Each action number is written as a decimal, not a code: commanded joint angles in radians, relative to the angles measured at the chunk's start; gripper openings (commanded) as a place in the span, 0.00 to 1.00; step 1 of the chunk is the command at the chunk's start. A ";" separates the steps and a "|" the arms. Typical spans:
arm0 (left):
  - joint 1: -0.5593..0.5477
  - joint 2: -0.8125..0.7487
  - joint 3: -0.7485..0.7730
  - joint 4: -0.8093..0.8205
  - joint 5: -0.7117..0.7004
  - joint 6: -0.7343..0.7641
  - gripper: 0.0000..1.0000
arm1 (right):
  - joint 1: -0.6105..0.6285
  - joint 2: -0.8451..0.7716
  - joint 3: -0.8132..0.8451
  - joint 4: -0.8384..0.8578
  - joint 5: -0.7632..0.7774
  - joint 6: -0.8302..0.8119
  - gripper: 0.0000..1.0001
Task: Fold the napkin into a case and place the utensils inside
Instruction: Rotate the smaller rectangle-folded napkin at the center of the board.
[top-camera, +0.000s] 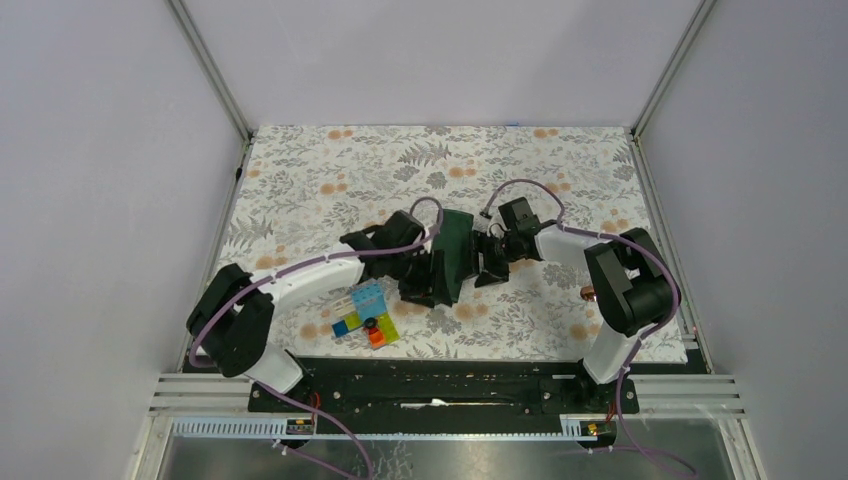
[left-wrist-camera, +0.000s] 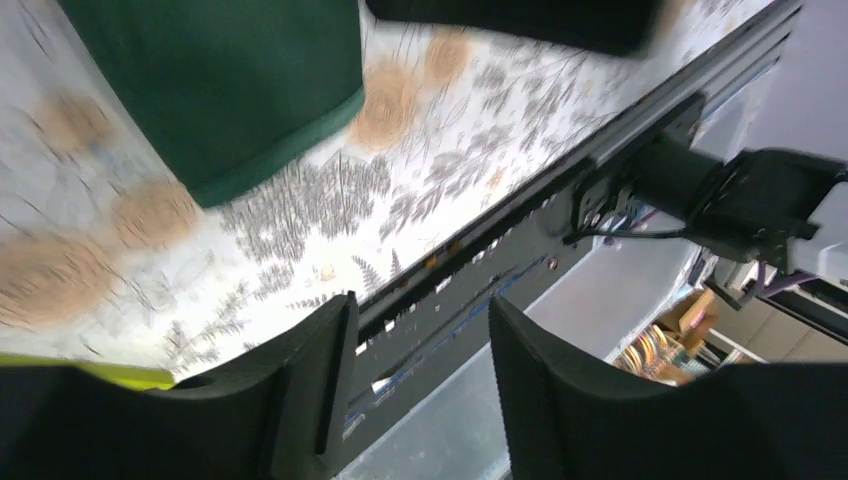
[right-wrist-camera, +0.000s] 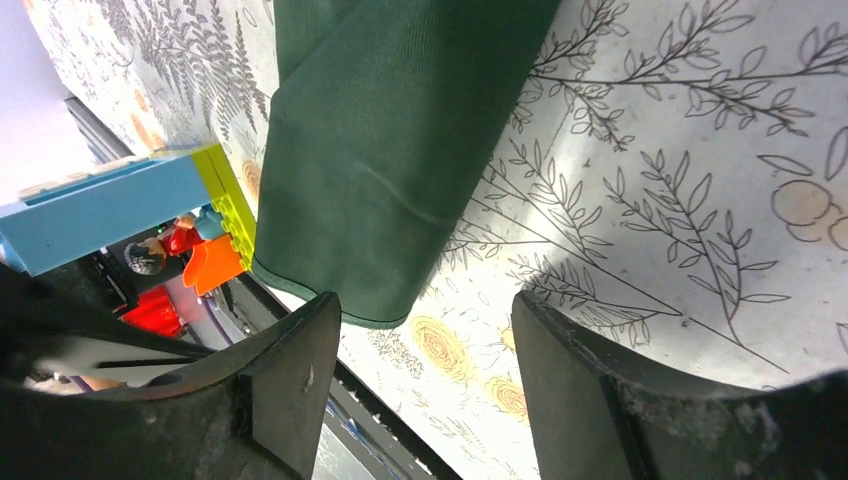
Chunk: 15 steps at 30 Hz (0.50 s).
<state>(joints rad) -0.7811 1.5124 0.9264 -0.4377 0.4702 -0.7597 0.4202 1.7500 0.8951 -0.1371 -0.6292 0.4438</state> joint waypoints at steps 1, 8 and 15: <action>0.090 0.027 0.137 -0.019 -0.018 0.081 0.50 | -0.009 -0.032 0.092 -0.072 0.048 -0.027 0.72; 0.167 0.212 0.236 0.080 -0.010 0.117 0.31 | -0.057 0.174 0.315 -0.038 -0.043 0.021 0.73; 0.164 0.273 0.112 0.171 0.016 0.117 0.21 | -0.071 0.278 0.418 -0.068 -0.063 -0.004 0.69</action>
<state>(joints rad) -0.6109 1.7885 1.1049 -0.3359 0.4671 -0.6613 0.3523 1.9999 1.2621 -0.1684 -0.6693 0.4564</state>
